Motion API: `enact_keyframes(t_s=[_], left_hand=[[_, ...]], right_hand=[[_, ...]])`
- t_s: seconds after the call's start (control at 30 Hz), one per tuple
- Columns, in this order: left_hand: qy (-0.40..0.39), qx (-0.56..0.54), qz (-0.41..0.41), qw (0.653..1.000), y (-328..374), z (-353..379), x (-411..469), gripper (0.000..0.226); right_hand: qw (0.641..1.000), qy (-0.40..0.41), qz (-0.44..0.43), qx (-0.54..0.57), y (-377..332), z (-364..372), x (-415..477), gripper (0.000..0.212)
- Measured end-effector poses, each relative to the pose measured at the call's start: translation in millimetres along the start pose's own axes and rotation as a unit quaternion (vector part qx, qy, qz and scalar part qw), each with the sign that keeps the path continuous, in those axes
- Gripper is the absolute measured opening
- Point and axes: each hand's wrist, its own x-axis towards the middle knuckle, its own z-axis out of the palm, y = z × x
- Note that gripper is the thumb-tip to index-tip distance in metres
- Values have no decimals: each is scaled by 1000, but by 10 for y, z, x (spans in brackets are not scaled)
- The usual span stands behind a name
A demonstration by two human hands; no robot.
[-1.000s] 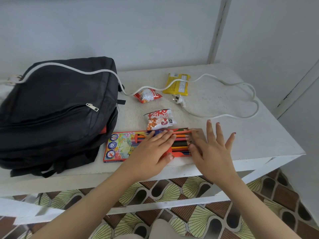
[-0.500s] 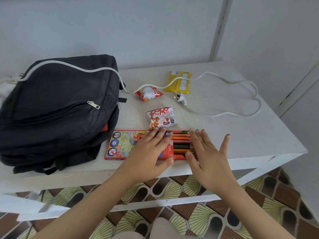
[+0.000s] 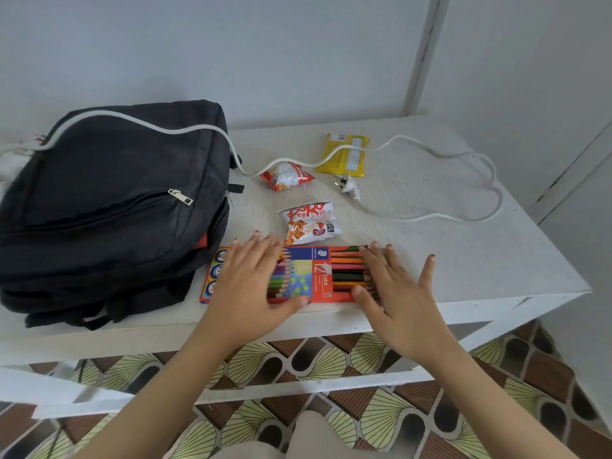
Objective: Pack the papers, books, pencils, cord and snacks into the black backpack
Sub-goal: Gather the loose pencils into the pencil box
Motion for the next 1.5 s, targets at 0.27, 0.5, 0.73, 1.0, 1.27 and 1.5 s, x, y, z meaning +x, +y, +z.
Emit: enact_keyframes(t_s=[0.27,0.5,0.73,1.0,1.27,1.5], left_hand=[[-8,-15,-2,1000,-231,13,-137,86],[19,-73,11,997,-254,32,-112,82],[13,-62,26,998,-296,69,-119,83],[-15,7,39,999,-293,73,-145,76],[-18,-24,45,999,-282,41,-113,83],[-19,-9,44,999,-278,53,-118,80]], right_hand=[[1000,-9,-8,-13,-25,-1,32,72],[998,-13,-9,-54,-49,-29,51,78],[997,-4,14,-71,-81,-9,82,77],[998,32,-32,-36,-97,-24,-2,64],[996,36,-59,-58,-140,-25,12,66],[995,43,-89,-3,-8,-80,39,65]])
